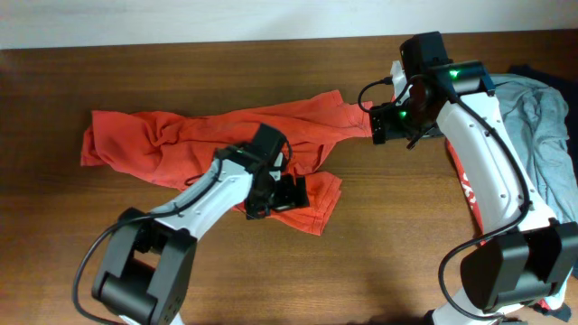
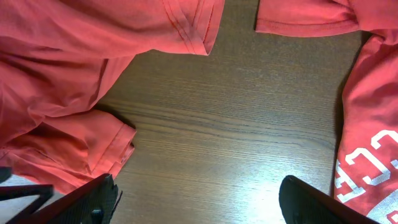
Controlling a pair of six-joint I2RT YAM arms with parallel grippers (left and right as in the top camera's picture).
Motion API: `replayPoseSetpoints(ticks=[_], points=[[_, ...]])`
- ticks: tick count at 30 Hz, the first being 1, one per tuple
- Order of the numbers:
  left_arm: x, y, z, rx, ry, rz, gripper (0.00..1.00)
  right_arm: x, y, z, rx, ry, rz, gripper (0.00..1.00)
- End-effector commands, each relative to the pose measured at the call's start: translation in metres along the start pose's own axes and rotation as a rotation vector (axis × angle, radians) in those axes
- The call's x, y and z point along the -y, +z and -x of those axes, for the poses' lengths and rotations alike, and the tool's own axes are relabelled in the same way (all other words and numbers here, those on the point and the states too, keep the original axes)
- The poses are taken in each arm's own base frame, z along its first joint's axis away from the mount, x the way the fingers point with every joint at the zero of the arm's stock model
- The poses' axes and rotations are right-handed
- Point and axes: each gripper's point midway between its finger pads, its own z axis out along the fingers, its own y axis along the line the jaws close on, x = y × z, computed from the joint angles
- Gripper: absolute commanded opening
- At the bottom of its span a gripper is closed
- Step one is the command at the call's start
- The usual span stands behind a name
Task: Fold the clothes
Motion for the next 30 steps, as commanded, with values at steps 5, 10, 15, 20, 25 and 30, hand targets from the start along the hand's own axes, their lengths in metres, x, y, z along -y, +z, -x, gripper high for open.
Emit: replayPoseSetpoints(ticks=[5, 10, 15, 20, 25, 30], points=[[-0.018, 0.008, -0.009, -0.014, -0.11, 0.101, 0.94, 0.006, -0.015, 0.003, 0.034, 0.01, -0.017, 0.89], [-0.025, 0.009, -0.007, 0.009, -0.147, 0.139, 0.95, 0.006, -0.015, 0.001, 0.025, 0.011, -0.017, 0.89], [-0.024, 0.017, -0.007, 0.019, -0.134, 0.136, 0.92, 0.006, -0.015, -0.001, 0.018, 0.011, -0.017, 0.89], [-0.026, 0.03, -0.009, 0.005, -0.13, 0.147, 0.75, 0.006, -0.015, -0.003, 0.01, 0.011, -0.018, 0.89], [-0.03, 0.029, 0.001, 0.056, -0.122, 0.176, 0.08, 0.006, -0.015, -0.003, 0.009, 0.011, -0.018, 0.89], [-0.044, 0.019, -0.002, 0.052, -0.107, 0.25, 0.01, 0.007, -0.015, -0.004, 0.007, 0.011, -0.018, 0.89]])
